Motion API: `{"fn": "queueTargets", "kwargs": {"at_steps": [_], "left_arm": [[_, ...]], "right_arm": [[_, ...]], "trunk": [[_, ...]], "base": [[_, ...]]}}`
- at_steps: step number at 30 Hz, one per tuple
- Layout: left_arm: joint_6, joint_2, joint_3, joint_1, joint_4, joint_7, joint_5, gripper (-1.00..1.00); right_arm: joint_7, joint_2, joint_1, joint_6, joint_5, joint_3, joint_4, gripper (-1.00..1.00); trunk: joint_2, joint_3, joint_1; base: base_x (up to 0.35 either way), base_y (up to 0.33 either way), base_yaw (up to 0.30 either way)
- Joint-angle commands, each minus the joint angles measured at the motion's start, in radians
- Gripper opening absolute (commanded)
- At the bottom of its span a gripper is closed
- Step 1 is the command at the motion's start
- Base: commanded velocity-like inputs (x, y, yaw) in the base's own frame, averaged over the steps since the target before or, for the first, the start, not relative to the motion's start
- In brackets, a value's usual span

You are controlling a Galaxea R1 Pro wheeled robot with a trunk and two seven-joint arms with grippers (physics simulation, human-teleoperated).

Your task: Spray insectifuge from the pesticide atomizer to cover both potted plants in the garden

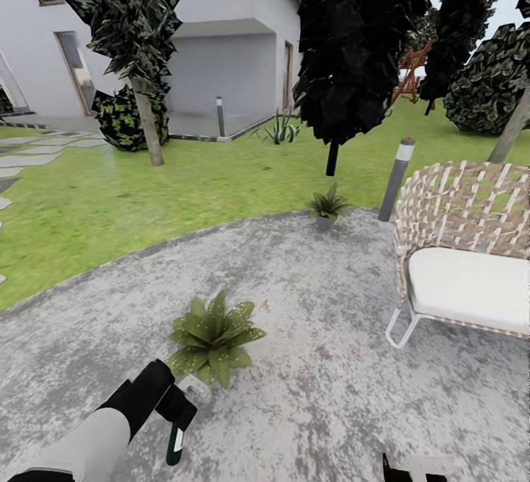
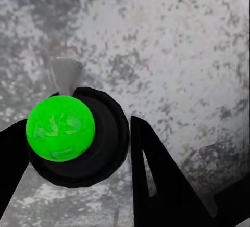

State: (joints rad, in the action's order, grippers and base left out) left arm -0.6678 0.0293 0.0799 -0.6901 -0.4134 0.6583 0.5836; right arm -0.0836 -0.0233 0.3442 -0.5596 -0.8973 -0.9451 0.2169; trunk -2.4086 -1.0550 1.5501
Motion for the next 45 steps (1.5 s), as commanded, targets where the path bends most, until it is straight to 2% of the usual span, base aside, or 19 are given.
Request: {"fn": "queueTargets", "kwargs": {"at_steps": [1, 9, 19, 27, 30, 32, 35, 38, 42, 45], "left_arm": [[-0.002, 0.001, 0.005, 0.000, -0.002, 0.009, 0.008, -1.00], [-0.003, 0.001, 0.004, 0.000, -0.004, 0.008, 0.008, -1.00], [-0.001, 0.001, 0.004, 0.000, -0.003, 0.009, 0.007, -1.00], [-0.002, 0.001, 0.005, 0.000, -0.012, 0.013, 0.003, -1.00], [-0.018, -0.030, 0.025, -0.015, -0.019, 0.018, 0.005, -1.00], [-0.060, -0.043, 0.035, -0.026, -0.024, 0.027, 0.003, -1.00], [-0.113, -0.067, 0.056, -0.080, -0.032, 0.065, 0.006, -1.00], [-0.158, -0.058, 0.129, -0.086, -0.033, 0.076, 0.013, -1.00], [-0.172, -0.015, 0.140, -0.085, -0.033, 0.094, 0.013, -1.00], [-0.171, 0.000, 0.142, -0.085, -0.034, 0.163, 0.019, -1.00]], "right_arm": [[-0.007, 0.000, 0.001, -0.003, -0.011, -0.004, -0.002, 1.00], [-0.007, 0.000, 0.001, -0.003, -0.011, -0.004, -0.002, 1.00], [-0.007, 0.000, 0.001, -0.003, -0.011, -0.004, -0.002, 1.00], [-0.007, -0.001, 0.001, -0.004, -0.011, -0.004, -0.002, 1.00], [-0.006, -0.002, 0.001, -0.004, -0.011, -0.004, -0.002, 1.00], [-0.006, -0.002, 0.001, -0.004, -0.011, -0.004, -0.002, 1.00], [-0.006, -0.003, 0.001, -0.004, -0.011, -0.005, -0.002, 1.00], [-0.005, -0.003, 0.001, -0.004, -0.011, -0.004, -0.002, 1.00], [-0.006, -0.003, 0.001, -0.004, -0.011, -0.004, -0.002, 1.00], [-0.006, -0.003, 0.001, -0.004, -0.011, -0.004, -0.002, 1.00]], "trunk": [[0.000, -0.001, 0.000], [0.000, -0.001, 0.000], [0.000, -0.001, 0.000], [0.000, -0.001, 0.000], [0.000, -0.001, 0.000], [0.000, -0.001, 0.000], [0.000, -0.001, 0.000], [0.000, -0.001, 0.000], [0.000, -0.001, 0.000], [0.000, -0.001, 0.000]], "base": [[0.128, -0.267, 0.000], [0.119, -0.236, 0.127], [0.007, -0.012, 0.261], [0.000, 0.000, 0.020], [0.000, 0.000, 0.000], [0.000, 0.000, 0.000], [0.000, 0.000, 0.000], [0.000, 0.000, 0.000], [0.000, 0.000, 0.000], [0.000, 0.000, 0.000]]}}
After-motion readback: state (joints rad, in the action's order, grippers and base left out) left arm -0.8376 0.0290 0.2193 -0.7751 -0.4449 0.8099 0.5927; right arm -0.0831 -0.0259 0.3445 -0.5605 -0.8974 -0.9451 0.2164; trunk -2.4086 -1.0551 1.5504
